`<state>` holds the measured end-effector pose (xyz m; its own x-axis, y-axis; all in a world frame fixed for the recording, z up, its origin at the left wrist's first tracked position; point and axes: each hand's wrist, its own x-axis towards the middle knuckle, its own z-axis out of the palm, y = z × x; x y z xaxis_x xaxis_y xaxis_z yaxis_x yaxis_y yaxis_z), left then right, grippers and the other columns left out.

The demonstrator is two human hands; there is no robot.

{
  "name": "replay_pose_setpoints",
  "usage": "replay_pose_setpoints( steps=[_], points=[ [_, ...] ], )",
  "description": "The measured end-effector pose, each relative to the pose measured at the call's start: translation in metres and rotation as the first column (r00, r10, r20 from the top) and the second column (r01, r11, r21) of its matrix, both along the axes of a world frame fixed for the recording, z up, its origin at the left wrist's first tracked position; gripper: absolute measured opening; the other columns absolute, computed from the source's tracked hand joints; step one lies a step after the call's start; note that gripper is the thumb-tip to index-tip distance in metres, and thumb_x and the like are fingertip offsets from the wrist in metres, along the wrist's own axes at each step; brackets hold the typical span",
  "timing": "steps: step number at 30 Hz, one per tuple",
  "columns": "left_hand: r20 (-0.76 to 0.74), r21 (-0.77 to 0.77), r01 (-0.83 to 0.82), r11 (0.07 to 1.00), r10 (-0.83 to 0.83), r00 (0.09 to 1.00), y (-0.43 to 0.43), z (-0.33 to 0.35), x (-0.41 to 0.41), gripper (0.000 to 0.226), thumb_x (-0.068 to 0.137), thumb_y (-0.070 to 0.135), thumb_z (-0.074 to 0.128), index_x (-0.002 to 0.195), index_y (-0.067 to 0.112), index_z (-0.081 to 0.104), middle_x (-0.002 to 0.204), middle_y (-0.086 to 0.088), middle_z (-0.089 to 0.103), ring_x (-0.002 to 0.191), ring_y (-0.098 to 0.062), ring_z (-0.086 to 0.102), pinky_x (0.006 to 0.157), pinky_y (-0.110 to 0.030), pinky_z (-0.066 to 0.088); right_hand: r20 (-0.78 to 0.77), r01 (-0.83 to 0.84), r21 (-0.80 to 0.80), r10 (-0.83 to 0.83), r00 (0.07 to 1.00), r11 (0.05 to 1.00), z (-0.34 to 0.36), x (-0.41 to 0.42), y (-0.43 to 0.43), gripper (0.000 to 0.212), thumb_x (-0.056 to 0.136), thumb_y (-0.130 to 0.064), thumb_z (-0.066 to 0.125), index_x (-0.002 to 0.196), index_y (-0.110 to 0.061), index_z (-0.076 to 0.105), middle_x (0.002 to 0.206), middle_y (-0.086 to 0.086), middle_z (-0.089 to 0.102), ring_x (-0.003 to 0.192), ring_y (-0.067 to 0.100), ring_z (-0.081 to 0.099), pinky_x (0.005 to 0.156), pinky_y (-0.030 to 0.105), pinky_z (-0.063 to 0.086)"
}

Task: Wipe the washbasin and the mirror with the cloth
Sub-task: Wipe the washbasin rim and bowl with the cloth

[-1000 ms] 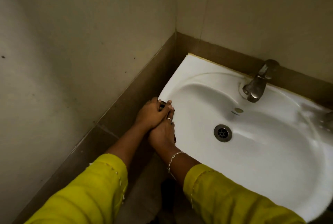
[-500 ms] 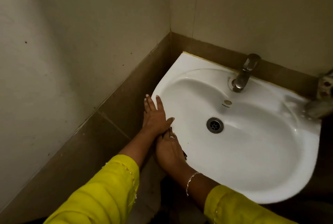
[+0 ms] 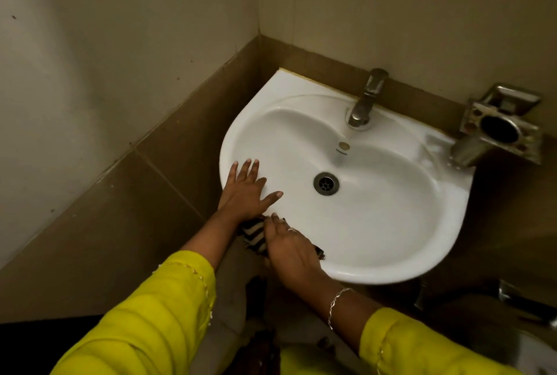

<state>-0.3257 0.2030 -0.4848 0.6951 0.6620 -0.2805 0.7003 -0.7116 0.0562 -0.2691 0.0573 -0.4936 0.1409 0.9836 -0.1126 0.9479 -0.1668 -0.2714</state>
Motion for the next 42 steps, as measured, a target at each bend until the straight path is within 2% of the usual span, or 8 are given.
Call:
replay_pose_setpoints(
  steps=[3,8,14,22,33,36,38,42],
  points=[
    [0.024,0.006,-0.011,1.0,0.011,1.0,-0.019,-0.003,0.005,0.093,0.073,0.074,0.001,0.139,0.02,0.039,0.157,-0.013,0.009,0.145,-0.022,-0.001,0.112,-0.044,-0.017,0.11,-0.054,0.032,0.05,0.993,0.998,-0.003,0.01,-0.017,0.073,0.033,-0.032,0.09,0.099,-0.006,0.069,0.096,0.015,0.072,0.072,0.023,0.072,0.053,0.026,0.056],
    [0.068,-0.018,-0.085,0.996,0.086,0.994,-0.024,-0.001,0.009,0.104,0.063,0.08,-0.005,0.136,0.023,0.043,0.156,-0.011,0.016,0.145,-0.021,0.005,0.111,-0.044,-0.018,0.241,-0.15,0.093,0.124,0.962,0.984,-0.003,0.034,-0.051,0.06,0.045,-0.038,0.086,0.097,-0.011,0.07,0.092,0.013,0.073,0.065,0.019,0.07,0.051,0.023,0.053],
    [0.036,0.115,-0.082,0.99,0.078,0.996,-0.026,-0.008,0.01,0.108,0.061,0.08,-0.006,0.131,0.02,0.049,0.151,-0.014,0.029,0.142,-0.024,0.017,0.107,-0.042,-0.021,0.35,-0.274,0.218,0.187,0.918,0.937,-0.012,0.079,-0.097,0.069,0.06,-0.039,0.078,0.113,-0.009,0.046,0.103,0.009,0.072,0.077,0.018,0.07,0.061,0.023,0.054],
    [0.033,0.152,-0.065,0.986,0.06,0.998,-0.026,-0.013,0.009,0.106,0.061,0.078,-0.003,0.13,0.018,0.05,0.149,-0.013,0.034,0.141,-0.023,0.022,0.113,-0.042,-0.011,0.342,-0.435,0.171,0.361,0.868,0.884,-0.005,0.17,-0.135,0.041,0.095,-0.043,0.025,0.115,-0.015,0.047,0.107,0.003,0.07,0.089,0.015,0.068,0.07,0.024,0.053],
    [0.06,0.146,-0.075,0.986,0.067,0.996,-0.027,-0.013,0.01,0.103,0.061,0.075,-0.001,0.128,0.018,0.053,0.146,-0.01,0.04,0.139,-0.021,0.027,0.114,-0.041,-0.006,0.302,-0.488,-0.155,0.512,0.804,0.859,0.015,0.236,-0.137,0.057,0.087,-0.06,0.033,0.127,-0.02,0.043,0.124,0.003,0.061,0.111,0.021,0.06,0.087,0.033,0.051],
    [0.078,0.142,-0.08,0.987,0.069,0.995,-0.027,-0.013,0.009,0.102,0.061,0.075,0.0,0.125,0.018,0.055,0.144,-0.009,0.043,0.138,-0.021,0.03,0.114,-0.042,-0.004,0.285,-0.362,-0.041,0.358,0.889,0.931,0.02,0.216,-0.149,0.07,0.085,-0.071,0.024,0.129,-0.022,0.048,0.129,0.001,0.058,0.124,0.023,0.049,0.097,0.043,0.045],
    [0.099,0.142,-0.085,0.986,0.072,0.993,-0.027,-0.013,0.008,0.1,0.062,0.074,0.002,0.123,0.018,0.057,0.141,-0.008,0.047,0.137,-0.022,0.032,0.114,-0.042,-0.003,0.116,-0.011,0.193,-0.011,0.993,0.981,0.025,0.185,-0.159,0.06,0.091,-0.061,0.026,0.125,-0.021,0.054,0.127,0.0,0.059,0.128,0.022,0.043,0.101,0.045,0.038],
    [0.117,0.139,-0.087,0.986,0.071,0.991,-0.026,-0.016,0.008,0.097,0.064,0.073,0.004,0.121,0.016,0.059,0.137,-0.008,0.051,0.135,-0.024,0.035,0.114,-0.042,0.0,-0.148,0.663,0.236,-0.648,0.747,0.711,0.015,0.125,-0.151,0.062,0.084,-0.045,0.029,0.129,-0.01,0.052,0.145,0.013,0.038,0.137,0.035,0.024,0.105,0.047,0.028]
  ],
)
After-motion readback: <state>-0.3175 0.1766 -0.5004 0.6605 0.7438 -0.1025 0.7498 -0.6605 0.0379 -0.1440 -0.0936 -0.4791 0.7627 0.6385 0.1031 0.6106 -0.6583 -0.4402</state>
